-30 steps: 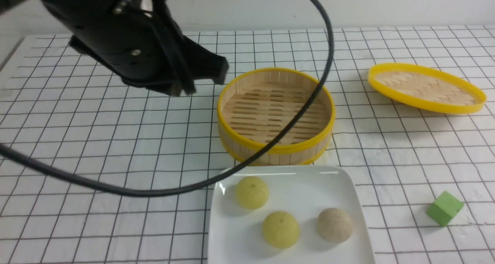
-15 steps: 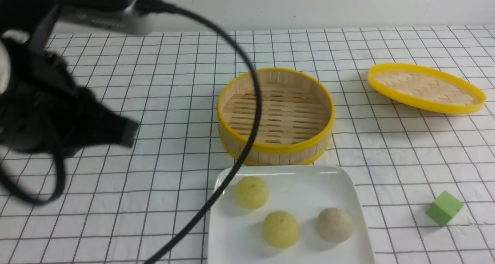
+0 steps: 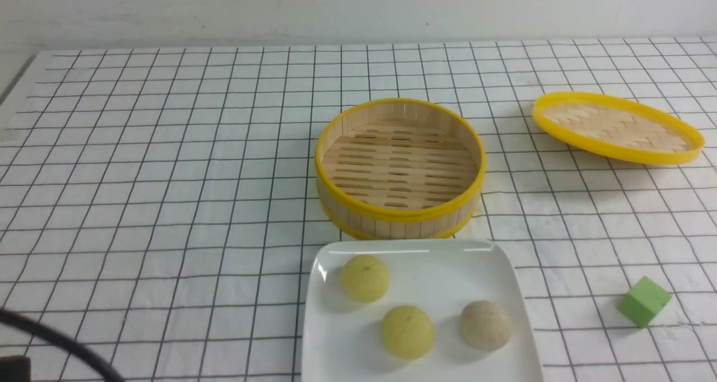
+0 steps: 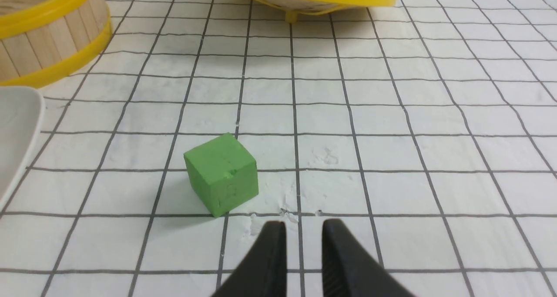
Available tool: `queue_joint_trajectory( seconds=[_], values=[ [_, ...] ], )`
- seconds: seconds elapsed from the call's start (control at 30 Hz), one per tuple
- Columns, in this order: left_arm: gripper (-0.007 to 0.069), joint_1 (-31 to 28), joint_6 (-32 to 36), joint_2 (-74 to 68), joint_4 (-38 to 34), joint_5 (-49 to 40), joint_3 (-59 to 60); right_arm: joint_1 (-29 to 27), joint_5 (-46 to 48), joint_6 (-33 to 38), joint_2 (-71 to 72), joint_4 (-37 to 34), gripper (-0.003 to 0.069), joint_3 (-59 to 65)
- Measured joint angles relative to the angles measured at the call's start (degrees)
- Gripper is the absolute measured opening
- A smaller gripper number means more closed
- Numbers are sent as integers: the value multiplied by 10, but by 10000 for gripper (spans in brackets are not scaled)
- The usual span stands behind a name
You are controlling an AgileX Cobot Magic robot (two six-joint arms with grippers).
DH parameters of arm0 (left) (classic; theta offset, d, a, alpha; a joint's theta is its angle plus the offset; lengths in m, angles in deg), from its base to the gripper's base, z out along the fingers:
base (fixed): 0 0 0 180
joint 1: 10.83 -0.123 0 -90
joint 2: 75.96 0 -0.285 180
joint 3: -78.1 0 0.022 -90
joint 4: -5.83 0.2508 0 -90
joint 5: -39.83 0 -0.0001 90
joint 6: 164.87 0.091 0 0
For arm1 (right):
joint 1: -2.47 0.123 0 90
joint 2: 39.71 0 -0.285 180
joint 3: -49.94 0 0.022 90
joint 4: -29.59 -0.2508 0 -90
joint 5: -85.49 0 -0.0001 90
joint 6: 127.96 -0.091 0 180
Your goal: Put the steamed buns into the plate on the white-black tablecloth.
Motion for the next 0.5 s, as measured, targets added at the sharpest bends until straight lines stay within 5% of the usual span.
queue_joint_trajectory(
  seconds=[0.33, 0.5],
  values=[
    [20, 0, -137, 47, 2, 354, 152, 0, 0, -1, 0, 0, 163, 0],
    [23, 0, -152, 45, 19, 401, 170, 0, 0, -1, 0, 0, 169, 0]
  ],
)
